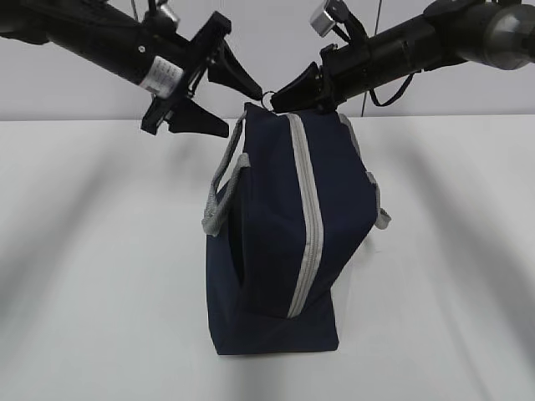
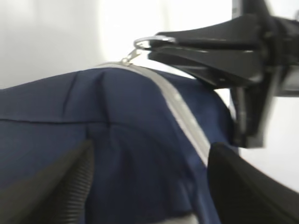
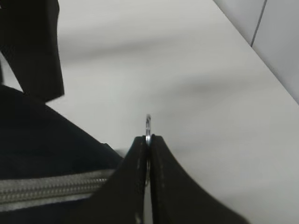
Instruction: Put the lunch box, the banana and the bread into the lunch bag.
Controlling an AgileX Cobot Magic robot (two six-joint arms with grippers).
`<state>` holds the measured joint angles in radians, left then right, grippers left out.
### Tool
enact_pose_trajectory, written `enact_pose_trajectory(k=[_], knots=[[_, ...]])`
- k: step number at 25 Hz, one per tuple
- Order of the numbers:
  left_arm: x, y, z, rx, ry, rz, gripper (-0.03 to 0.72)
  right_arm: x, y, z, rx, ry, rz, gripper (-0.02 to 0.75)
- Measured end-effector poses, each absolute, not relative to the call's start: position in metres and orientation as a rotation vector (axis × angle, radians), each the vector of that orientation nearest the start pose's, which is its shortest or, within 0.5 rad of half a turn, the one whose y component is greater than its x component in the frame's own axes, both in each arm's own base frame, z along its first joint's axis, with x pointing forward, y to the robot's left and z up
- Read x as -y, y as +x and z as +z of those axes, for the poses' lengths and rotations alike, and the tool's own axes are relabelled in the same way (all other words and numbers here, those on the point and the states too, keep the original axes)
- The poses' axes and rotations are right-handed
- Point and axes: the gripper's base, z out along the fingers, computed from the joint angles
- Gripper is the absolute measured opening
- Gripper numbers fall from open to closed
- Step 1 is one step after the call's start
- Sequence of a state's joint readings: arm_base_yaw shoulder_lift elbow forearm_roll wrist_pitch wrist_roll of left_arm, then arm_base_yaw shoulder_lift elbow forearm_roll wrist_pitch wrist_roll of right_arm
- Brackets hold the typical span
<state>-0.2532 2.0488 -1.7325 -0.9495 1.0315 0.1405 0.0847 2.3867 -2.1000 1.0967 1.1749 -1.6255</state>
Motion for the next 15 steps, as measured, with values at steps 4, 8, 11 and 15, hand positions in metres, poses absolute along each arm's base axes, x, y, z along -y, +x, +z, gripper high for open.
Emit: enact_pose_trajectory(k=[4, 8, 11, 15], knots=[[0.184, 0.426, 0.247, -2.683, 0.000, -1.244, 0.494, -0.118, 0.500, 0.216, -1.693, -1.369, 0.762, -0.016], [0.188, 0.428, 0.246, -2.666, -0.021, -1.240, 0.439, -0.118, 0.500, 0.216, -1.692, -1.372, 0.766, -0.016], [0.189, 0.430, 0.248, -2.644, -0.040, -1.249, 0.317, -0.118, 0.500, 0.217, -1.687, -1.378, 0.769, -0.016], [0.189, 0.429, 0.249, -2.629, 0.037, -1.241, 0.041, -0.118, 0.502, 0.227, -1.657, -1.403, 0.731, -0.016]])
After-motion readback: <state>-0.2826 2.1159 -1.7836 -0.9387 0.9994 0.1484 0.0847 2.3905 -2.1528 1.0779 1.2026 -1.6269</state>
